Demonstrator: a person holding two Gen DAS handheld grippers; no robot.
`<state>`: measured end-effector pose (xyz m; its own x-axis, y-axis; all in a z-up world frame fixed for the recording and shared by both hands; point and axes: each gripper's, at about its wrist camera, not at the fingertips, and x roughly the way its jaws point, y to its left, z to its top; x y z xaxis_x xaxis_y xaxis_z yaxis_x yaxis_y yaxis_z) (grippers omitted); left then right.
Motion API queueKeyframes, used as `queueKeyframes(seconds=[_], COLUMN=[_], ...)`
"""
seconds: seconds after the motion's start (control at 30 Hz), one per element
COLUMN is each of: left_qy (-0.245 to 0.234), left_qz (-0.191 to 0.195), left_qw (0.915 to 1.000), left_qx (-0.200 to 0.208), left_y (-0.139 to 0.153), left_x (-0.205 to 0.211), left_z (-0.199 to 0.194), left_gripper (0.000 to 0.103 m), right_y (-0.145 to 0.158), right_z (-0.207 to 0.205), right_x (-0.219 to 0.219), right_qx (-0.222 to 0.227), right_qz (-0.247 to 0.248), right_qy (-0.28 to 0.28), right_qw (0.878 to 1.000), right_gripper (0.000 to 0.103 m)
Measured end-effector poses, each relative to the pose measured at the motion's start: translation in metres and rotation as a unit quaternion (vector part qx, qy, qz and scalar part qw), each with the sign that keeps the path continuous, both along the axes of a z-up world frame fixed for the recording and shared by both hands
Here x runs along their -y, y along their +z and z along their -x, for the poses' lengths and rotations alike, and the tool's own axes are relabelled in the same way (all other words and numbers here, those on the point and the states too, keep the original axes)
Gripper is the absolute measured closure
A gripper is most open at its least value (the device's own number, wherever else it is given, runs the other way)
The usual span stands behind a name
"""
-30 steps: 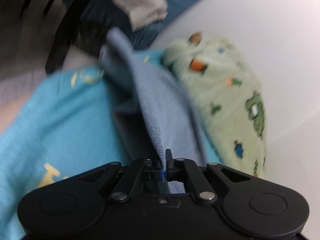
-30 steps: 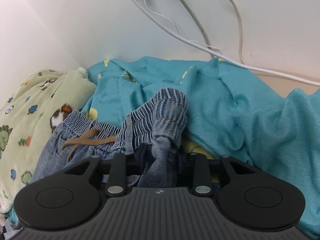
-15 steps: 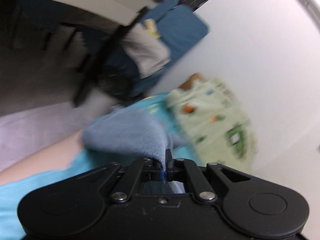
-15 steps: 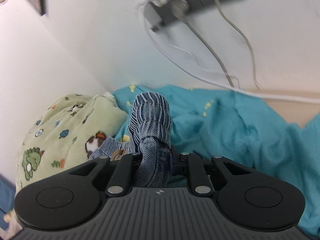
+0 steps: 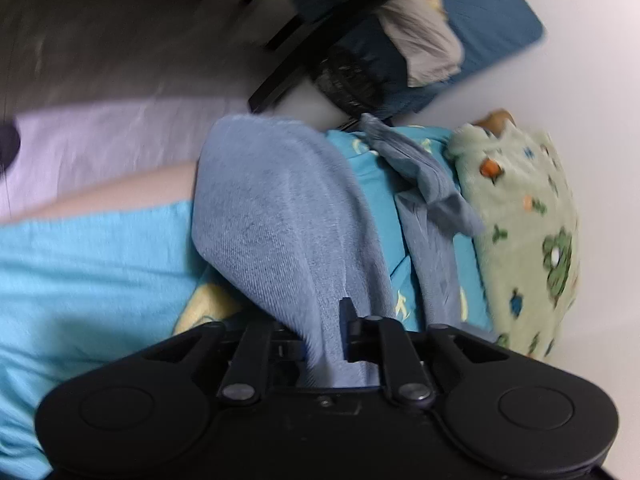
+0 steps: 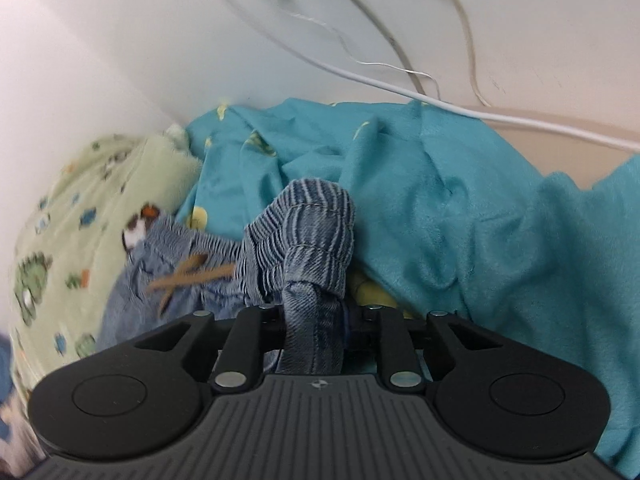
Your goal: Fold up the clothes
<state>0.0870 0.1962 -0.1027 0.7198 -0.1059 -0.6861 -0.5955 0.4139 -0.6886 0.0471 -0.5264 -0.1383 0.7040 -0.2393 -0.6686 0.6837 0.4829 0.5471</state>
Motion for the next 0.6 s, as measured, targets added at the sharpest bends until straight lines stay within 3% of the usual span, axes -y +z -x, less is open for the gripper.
queueKeyframes(seconds=[0.1, 0.17, 0.23, 0.37, 0.5, 0.57, 0.6], left_qy=[0.043, 0.072, 0.108, 0.147, 0.143, 0.137, 0.14], left_qz=[0.032, 0.023, 0.029, 0.105, 0.078, 0.059, 0.053], left_qw=[0.9986, 0.9971, 0.9938, 0.9835, 0.9866, 0.9886, 0.9884], left_qx=[0.001, 0.008, 0.002, 0.011, -0.003, -0.02, -0.026], left_y=[-0.01, -0.014, -0.023, -0.047, -0.052, -0.053, -0.053], left_x=[-0.017, -0.029, -0.048, -0.079, -0.09, -0.094, -0.095], left_z=[-0.001, -0.007, -0.016, -0.03, -0.047, -0.053, -0.052], left_gripper=[0.078, 0.071, 0.071, 0.072, 0.075, 0.09, 0.092], right_y=[0.0, -0.004, -0.006, -0.005, -0.007, -0.011, -0.013], right_z=[0.005, 0.009, 0.011, 0.01, 0.006, 0.001, -0.001], right_x=[0.002, 0.005, 0.006, 0.006, 0.007, 0.007, 0.008], right_qx=[-0.001, 0.007, 0.012, 0.02, 0.023, 0.018, 0.014], right_qz=[-0.001, -0.015, -0.026, -0.024, -0.018, -0.01, -0.007], right_qy=[0.003, -0.004, -0.011, -0.018, -0.021, -0.025, -0.026], right_qw=[1.0, 1.0, 1.0, 0.999, 0.999, 0.999, 1.0], right_gripper=[0.081, 0.081, 0.08, 0.08, 0.075, 0.073, 0.072])
